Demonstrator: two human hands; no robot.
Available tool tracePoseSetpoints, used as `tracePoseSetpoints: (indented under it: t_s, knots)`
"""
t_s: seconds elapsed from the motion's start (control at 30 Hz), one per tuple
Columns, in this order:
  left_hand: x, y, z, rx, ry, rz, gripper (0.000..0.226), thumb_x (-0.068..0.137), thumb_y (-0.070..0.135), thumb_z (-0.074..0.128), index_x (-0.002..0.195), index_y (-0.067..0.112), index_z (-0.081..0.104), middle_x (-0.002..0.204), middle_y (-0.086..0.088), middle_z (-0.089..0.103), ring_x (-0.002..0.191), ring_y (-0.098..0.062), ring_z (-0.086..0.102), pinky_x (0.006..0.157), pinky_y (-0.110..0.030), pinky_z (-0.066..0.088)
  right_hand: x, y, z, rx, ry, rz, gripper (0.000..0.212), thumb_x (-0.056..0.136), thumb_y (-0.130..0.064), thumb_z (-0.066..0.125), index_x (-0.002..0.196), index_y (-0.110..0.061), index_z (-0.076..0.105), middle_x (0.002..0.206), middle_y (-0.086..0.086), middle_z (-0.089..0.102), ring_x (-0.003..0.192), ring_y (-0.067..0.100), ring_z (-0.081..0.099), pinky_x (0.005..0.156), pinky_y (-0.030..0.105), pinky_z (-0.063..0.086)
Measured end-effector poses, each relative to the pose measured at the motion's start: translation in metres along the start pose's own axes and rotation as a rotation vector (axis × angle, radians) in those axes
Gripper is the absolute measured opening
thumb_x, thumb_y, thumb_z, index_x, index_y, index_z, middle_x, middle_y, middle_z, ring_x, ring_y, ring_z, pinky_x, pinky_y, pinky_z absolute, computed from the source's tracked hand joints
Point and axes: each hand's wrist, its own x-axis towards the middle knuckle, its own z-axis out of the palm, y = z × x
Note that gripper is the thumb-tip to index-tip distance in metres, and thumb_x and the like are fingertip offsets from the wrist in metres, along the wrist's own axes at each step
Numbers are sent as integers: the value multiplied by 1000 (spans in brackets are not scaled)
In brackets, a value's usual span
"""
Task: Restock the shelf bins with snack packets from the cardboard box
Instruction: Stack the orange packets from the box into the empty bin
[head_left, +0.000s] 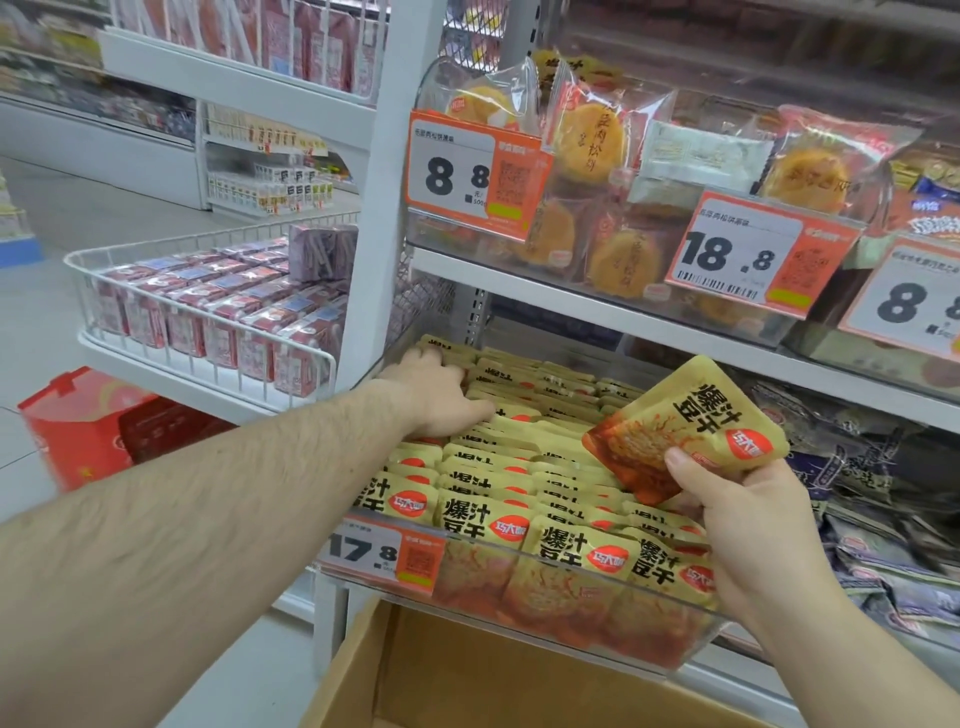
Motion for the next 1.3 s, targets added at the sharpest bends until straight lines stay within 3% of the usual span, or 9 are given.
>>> tracePoseSetpoints:
  t_s: [0.1, 0.27, 0.4, 0.5, 0.6, 0.87, 1.0, 1.13, 1.3]
  knots:
    - [-7, -2, 1, -41, -24, 8, 84, 91, 74, 32, 154, 18, 31, 162, -16, 15, 149, -35, 10, 120, -53, 20, 0, 2, -2, -4, 18, 1, 20, 87, -7, 71, 106, -11, 67, 96, 10, 75, 86, 31, 70, 72, 48, 58]
    - [-20, -3, 3, -83, -50, 16, 85, 90, 75, 33, 153, 19, 33, 163, -12, 8, 150, -34, 4, 120, -55, 17, -5, 3, -8, 13, 17, -14, 20, 88, -4, 69, 107, -9, 67, 97, 11, 74, 78, 25, 66, 66, 38, 53]
    - [-33, -1, 4, -84, -77, 14, 85, 89, 76, 29, 150, 17, 38, 158, -7, 15, 147, -32, 10, 118, -55, 22, -12, -2, -11, -41, 31, -58, 21, 87, -5, 70, 106, -12, 65, 94, 7, 73, 76, 21, 65, 65, 36, 51]
    - [-39, 5, 6, -49, -80, -44, 86, 90, 77, 24, 153, 20, 32, 160, -3, 13, 147, -33, 9, 120, -54, 17, -19, -18, 5, -162, 8, -230, 22, 83, -4, 75, 100, -16, 67, 87, -7, 72, 74, 6, 67, 68, 29, 51]
    - [-42, 10, 7, -4, -92, -51, 87, 93, 75, 15, 158, 18, 16, 166, -6, 6, 151, -33, 1, 122, -49, 5, -17, -35, 38, -318, -141, -411, 28, 78, -7, 79, 99, -24, 68, 90, -13, 73, 82, 0, 68, 76, 21, 50]
    - [-44, 6, 10, -61, -84, -37, 90, 92, 74, 19, 158, 14, 11, 166, -10, 1, 152, -28, -7, 123, -47, 1, 29, -53, 107, -380, -267, -489, 26, 80, -19, 80, 93, -37, 66, 91, -20, 73, 93, 3, 67, 91, 36, 54]
    - [-43, 6, 7, -31, -75, -22, 90, 91, 75, 22, 157, 14, 16, 164, -12, 9, 151, -31, 4, 123, -48, 9, 33, -46, 114, -460, -284, -510, 21, 79, -19, 80, 83, -36, 68, 85, -19, 72, 90, 5, 68, 89, 39, 55]
    - [-46, 9, 14, -1, 0, -41, 85, 95, 69, 16, 156, 11, 25, 159, -14, 24, 147, -33, 19, 121, -48, 14, 37, -39, 127, -561, -300, -499, 22, 80, -20, 80, 80, -36, 65, 83, -20, 69, 87, 4, 66, 86, 34, 54]
    - [-49, 11, 16, -44, 49, -38, 77, 97, 63, 19, 151, 10, 34, 152, -13, 35, 141, -32, 28, 118, -48, 22, 38, -35, 156, -698, -351, -534, 27, 79, -24, 78, 104, -32, 70, 96, -15, 72, 98, 12, 65, 88, 28, 50]
